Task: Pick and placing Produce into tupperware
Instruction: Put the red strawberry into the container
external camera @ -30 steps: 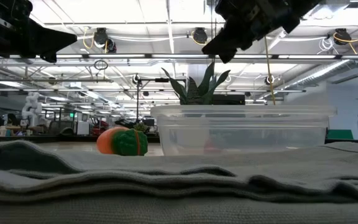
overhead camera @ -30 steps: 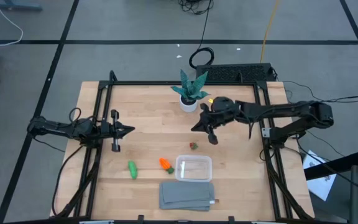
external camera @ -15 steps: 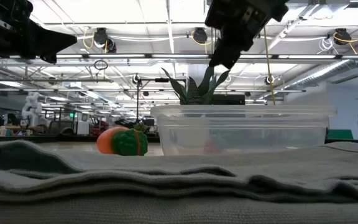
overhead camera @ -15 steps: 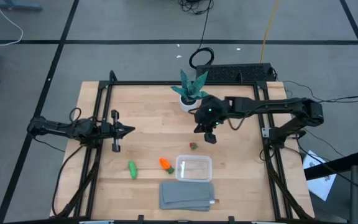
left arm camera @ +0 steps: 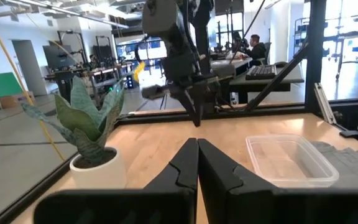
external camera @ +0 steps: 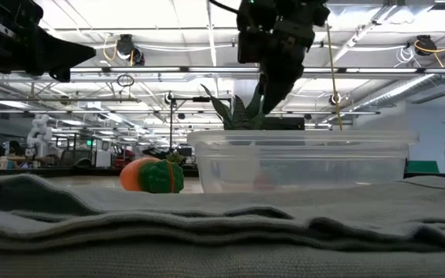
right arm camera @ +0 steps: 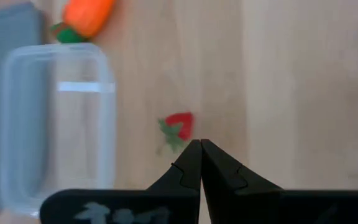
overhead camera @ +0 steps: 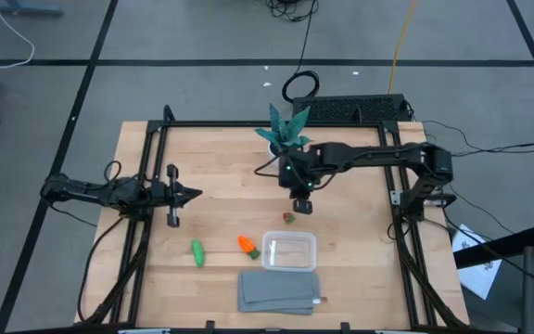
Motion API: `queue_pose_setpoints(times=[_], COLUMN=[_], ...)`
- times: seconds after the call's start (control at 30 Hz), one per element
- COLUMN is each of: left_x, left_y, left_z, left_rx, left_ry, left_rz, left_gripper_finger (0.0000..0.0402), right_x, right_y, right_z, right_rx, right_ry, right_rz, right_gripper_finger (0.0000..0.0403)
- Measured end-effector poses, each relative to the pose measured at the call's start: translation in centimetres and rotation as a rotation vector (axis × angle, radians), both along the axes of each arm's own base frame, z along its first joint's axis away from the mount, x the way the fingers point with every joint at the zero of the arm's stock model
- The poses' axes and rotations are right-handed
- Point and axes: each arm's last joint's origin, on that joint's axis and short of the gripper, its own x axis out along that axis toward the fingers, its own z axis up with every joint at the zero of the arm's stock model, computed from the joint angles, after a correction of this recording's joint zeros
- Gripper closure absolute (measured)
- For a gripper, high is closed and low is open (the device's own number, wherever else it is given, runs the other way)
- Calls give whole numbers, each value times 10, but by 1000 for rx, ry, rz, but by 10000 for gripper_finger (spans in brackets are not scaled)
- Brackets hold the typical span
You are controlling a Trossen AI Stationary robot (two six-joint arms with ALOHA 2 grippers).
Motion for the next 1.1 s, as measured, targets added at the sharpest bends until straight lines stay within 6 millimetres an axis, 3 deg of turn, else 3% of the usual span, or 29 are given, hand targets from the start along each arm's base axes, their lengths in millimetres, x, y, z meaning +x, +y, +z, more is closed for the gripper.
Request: queue_pose_setpoints(times=[0.33,0.57,1.1], left_x=[0,0,0], left_y=[0,0,0], left_z=[-5,-6,-5], left_rx=[9,8,8], left_ry=[50,57,56], left_rz=[0,0,0], left_gripper_finger=[392,392,392], right_x=[10,20,11], right_y=[13,7,9], right_z=[-7,-20,-30], right_rx=[-88,-75,-17], right_ry=[72,74,171], right_rz=[125,75,-58], right_gripper_finger=[403,403,403])
